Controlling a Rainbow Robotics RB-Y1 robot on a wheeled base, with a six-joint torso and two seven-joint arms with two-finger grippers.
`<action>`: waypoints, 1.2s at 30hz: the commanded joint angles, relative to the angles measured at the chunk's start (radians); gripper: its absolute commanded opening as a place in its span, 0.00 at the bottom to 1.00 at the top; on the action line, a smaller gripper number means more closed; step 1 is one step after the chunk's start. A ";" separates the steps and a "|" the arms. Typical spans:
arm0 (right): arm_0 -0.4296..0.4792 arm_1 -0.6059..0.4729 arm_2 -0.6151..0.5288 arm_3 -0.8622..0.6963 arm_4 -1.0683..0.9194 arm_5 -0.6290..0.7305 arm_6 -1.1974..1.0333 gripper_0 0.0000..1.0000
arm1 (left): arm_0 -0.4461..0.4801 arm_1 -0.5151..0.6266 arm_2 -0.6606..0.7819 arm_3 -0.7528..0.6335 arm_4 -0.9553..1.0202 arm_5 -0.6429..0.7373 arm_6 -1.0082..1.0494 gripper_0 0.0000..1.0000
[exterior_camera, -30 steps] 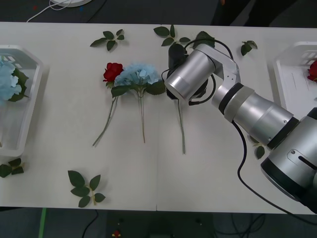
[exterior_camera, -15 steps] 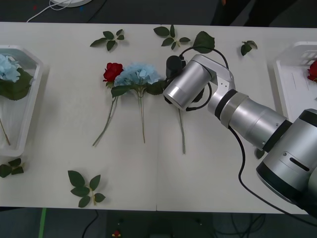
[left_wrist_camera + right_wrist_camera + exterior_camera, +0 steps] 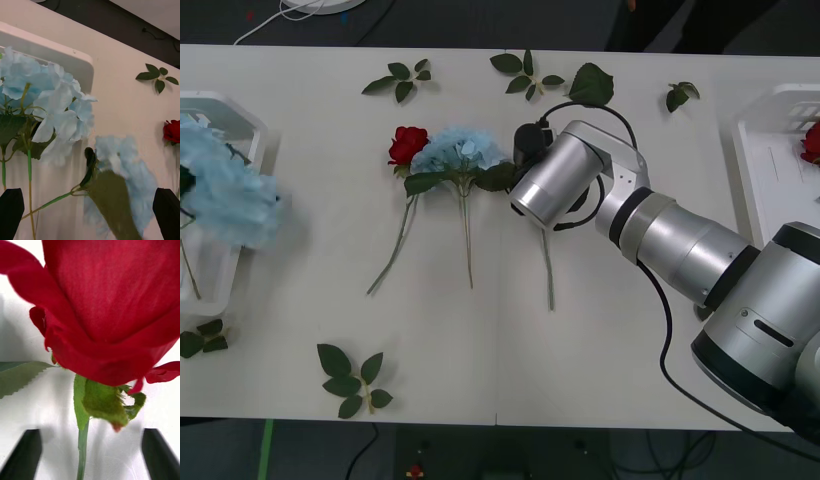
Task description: Place the red flowers into the right box and the blue flowers into the left box. If a person shows an open palm, hand one flower to the person first, then continue sorting.
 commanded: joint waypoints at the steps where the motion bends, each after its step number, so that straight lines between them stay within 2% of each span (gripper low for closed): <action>1: -0.051 0.033 0.014 -0.005 0.009 -0.012 -0.052 0.00 | 0.026 0.019 0.035 -0.032 0.043 0.028 -0.031 1.00; 14: -0.051 0.033 0.016 -0.005 0.011 -0.012 -0.059 0.00 | 0.026 0.019 0.041 -0.057 0.161 0.082 -0.034 1.00; 20: -0.051 0.032 0.014 -0.005 0.020 -0.002 -0.055 0.00 | 0.026 0.019 0.003 -0.158 0.236 0.096 -0.015 1.00; 26: -0.055 -0.008 -0.018 -0.069 0.018 0.059 -0.027 0.00 | -0.017 0.018 -0.104 -0.276 0.239 0.096 0.132 1.00; 29: -0.058 -0.057 -0.042 -0.144 -0.018 0.137 -0.001 0.00 | -0.059 0.019 -0.170 -0.318 0.219 0.096 0.222 1.00; 33: -0.058 -0.128 -0.085 -0.229 -0.066 0.217 0.065 0.00 | -0.117 0.019 -0.244 -0.382 0.095 0.096 0.374 1.00; 36: -0.058 -0.192 -0.124 -0.286 -0.104 0.257 0.118 0.00 | -0.174 0.021 -0.325 -0.459 -0.042 0.096 0.592 1.00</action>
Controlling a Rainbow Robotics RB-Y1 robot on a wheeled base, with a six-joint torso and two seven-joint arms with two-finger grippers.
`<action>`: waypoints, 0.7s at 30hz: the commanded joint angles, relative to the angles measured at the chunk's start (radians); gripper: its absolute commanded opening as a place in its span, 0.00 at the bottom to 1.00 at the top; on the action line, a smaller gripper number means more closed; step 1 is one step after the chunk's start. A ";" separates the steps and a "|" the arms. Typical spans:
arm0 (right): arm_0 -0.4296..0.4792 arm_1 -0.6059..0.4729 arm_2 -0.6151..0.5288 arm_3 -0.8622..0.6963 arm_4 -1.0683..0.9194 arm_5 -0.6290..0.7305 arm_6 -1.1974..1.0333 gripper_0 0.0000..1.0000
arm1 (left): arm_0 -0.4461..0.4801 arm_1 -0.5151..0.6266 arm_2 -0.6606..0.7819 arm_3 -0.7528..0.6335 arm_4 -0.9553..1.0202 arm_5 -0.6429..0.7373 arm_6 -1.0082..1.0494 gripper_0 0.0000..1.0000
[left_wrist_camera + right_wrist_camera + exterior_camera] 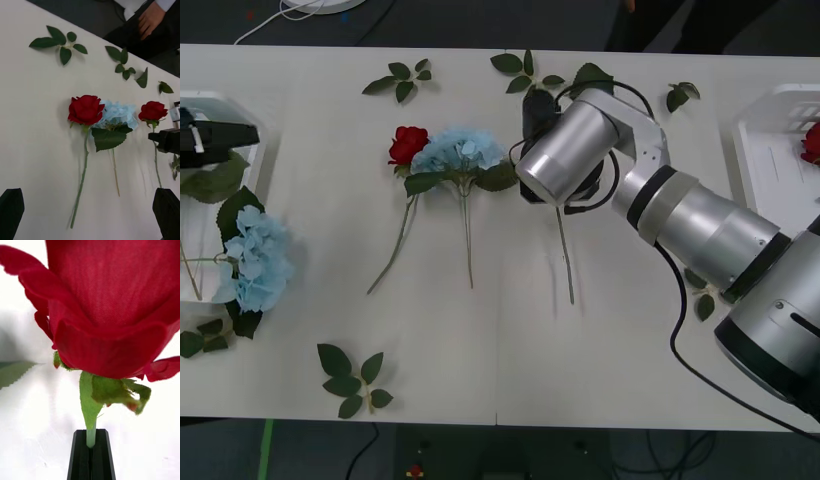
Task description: Place the red flowers into the right box and the blue flowers into the left box. If a person shows an open palm, hand one flower to the person first, then continue sorting.
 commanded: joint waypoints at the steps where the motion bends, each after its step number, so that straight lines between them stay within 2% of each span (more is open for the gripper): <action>1: -0.053 -0.119 -0.083 -0.107 -0.055 0.052 0.115 0.00 | -0.126 0.021 -0.117 -0.132 -0.167 0.007 0.286 1.00; 5: -0.051 -0.202 -0.138 -0.174 -0.099 0.097 0.190 0.00 | -0.221 0.021 -0.259 -0.169 -0.304 0.007 0.476 1.00; 12: -0.053 -0.381 -0.221 -0.282 -0.173 0.163 0.332 0.00 | -0.428 0.021 -0.600 -0.158 -0.512 0.007 0.783 1.00; 17: -0.051 -0.493 -0.301 -0.282 -0.222 0.199 0.437 0.00 | -0.571 0.015 -0.841 -0.100 -0.650 0.007 0.935 1.00; 21: -0.053 -0.576 -0.330 -0.259 -0.245 0.204 0.506 0.00 | -0.623 -0.002 -0.953 -0.052 -0.741 0.003 1.002 1.00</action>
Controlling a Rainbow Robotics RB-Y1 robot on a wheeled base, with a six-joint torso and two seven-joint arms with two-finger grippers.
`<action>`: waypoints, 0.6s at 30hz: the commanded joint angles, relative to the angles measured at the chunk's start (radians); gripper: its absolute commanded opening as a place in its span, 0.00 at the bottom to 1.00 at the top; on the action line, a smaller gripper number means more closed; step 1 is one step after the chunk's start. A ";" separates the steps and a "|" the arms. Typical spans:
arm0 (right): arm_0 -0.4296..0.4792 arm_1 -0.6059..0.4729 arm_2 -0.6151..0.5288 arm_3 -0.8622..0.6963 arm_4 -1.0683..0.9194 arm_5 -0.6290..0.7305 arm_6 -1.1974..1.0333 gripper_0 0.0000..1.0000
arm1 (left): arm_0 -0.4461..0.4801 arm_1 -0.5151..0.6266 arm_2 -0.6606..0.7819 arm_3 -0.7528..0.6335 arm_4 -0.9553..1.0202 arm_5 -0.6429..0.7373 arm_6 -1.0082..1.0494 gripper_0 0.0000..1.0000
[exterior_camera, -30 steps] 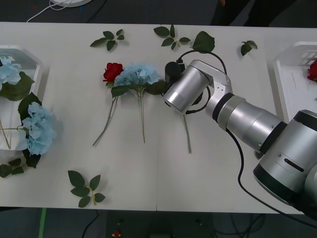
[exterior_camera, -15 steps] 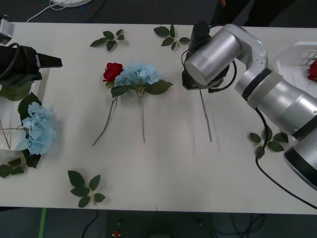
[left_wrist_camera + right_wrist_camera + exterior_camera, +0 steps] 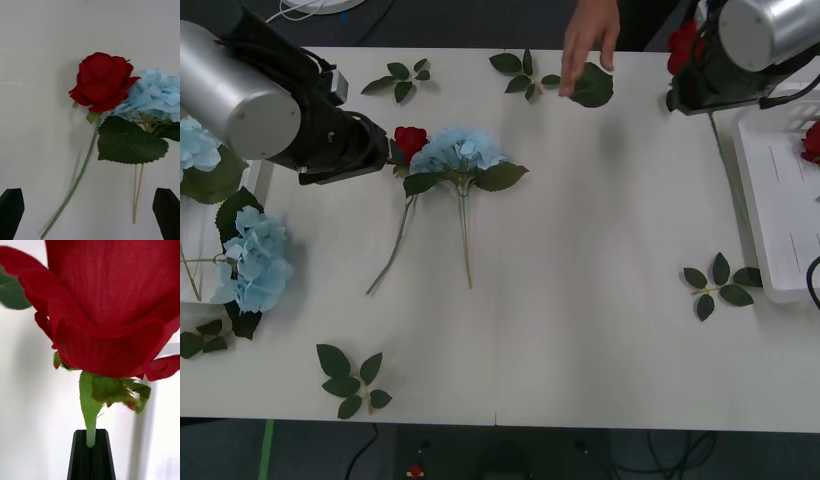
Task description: Place the red flowers into the right box and the blue flowers into the left box. If a person shows an open palm, hand one flower to the person first, then continue sorting.
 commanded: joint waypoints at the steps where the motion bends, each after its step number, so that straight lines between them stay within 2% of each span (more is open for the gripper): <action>1: -0.052 -0.122 -0.056 0.006 -0.033 -0.001 0.111 0.00 | -0.092 -0.008 -0.082 0.056 -0.089 0.002 -0.027 1.00; 6: -0.052 -0.197 -0.113 0.079 -0.081 -0.032 0.240 0.00 | -0.115 -0.048 -0.099 0.119 -0.121 -0.006 -0.035 1.00; 9: -0.044 -0.227 -0.116 0.099 -0.147 -0.099 0.272 0.00 | -0.115 -0.056 -0.099 0.119 -0.124 -0.018 -0.036 1.00; 12: -0.017 -0.237 -0.116 0.096 -0.210 -0.195 0.273 0.00 | -0.113 -0.061 -0.099 0.119 -0.124 -0.018 -0.038 1.00; 18: 0.069 -0.246 -0.114 0.009 -0.259 -0.478 0.276 0.00 | -0.113 -0.061 -0.099 0.119 -0.124 -0.018 -0.038 1.00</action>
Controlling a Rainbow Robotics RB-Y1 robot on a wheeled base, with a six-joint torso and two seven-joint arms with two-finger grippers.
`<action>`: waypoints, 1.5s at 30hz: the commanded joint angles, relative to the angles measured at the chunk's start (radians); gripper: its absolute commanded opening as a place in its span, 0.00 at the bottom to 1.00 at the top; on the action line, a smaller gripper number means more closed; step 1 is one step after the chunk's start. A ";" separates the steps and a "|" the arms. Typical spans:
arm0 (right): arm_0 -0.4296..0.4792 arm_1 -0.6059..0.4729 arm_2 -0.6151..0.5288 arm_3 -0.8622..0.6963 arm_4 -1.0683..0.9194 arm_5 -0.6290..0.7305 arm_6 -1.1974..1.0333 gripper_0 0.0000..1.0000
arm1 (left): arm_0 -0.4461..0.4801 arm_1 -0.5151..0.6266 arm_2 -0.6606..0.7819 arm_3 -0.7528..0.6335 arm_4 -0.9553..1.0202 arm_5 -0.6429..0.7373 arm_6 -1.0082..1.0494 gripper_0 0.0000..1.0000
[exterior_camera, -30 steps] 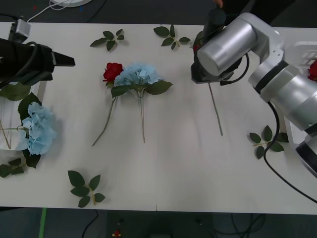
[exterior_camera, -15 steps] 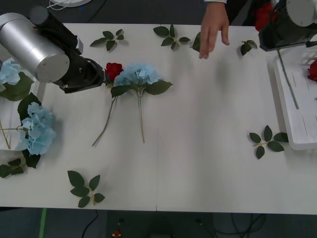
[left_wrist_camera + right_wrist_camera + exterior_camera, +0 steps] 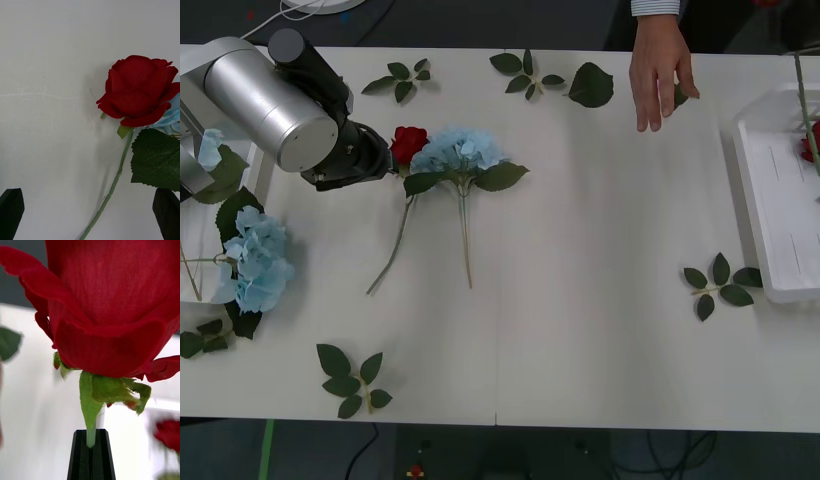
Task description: Place the red flowers into the right box and the blue flowers into the left box. If a person shows an open palm, hand one flower to the person first, then continue sorting.
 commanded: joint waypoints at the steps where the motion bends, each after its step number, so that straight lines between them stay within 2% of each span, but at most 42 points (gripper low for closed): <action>1: 0.052 -0.050 -0.020 -0.097 -0.018 -0.149 0.017 0.00 | -0.052 -0.011 0.010 -0.002 -0.012 -0.011 -0.030 1.00; 8: 0.130 -0.033 -0.020 -0.161 0.002 -0.491 0.009 0.00 | -0.052 -0.011 0.010 -0.002 -0.012 -0.011 -0.030 1.00; 19: 0.141 0.082 -0.029 -0.095 0.011 -0.807 -0.006 0.00 | -0.052 -0.011 0.010 -0.002 -0.012 -0.011 -0.030 1.00; 28: 0.131 0.168 -0.031 -0.062 0.059 -0.907 0.009 0.00 | -0.052 -0.011 0.010 -0.002 -0.012 -0.011 -0.030 1.00; 39: 0.131 0.192 -0.031 -0.062 0.074 -0.944 0.008 0.00 | -0.052 -0.011 0.010 -0.002 -0.012 -0.011 -0.030 1.00; 40: 0.131 0.194 -0.031 -0.062 0.074 -0.944 0.006 0.06 | -0.052 -0.011 0.010 -0.002 -0.012 -0.011 -0.030 1.00; 41: 0.131 0.194 -0.031 -0.062 0.074 -0.944 0.005 0.27 | -0.052 -0.011 0.010 -0.002 -0.012 -0.011 -0.030 1.00; 42: 0.131 0.194 -0.029 -0.062 0.068 -0.944 0.003 0.76 | -0.052 -0.011 0.010 -0.002 -0.012 -0.011 -0.030 1.00; 43: 0.131 0.194 -0.031 -0.062 0.065 -0.944 0.000 1.00 | -0.052 -0.011 0.010 -0.002 -0.012 -0.011 -0.030 1.00; 45: 0.131 0.194 -0.031 -0.063 0.072 -0.944 0.000 1.00 | -0.052 -0.011 0.010 -0.002 -0.012 -0.011 -0.030 1.00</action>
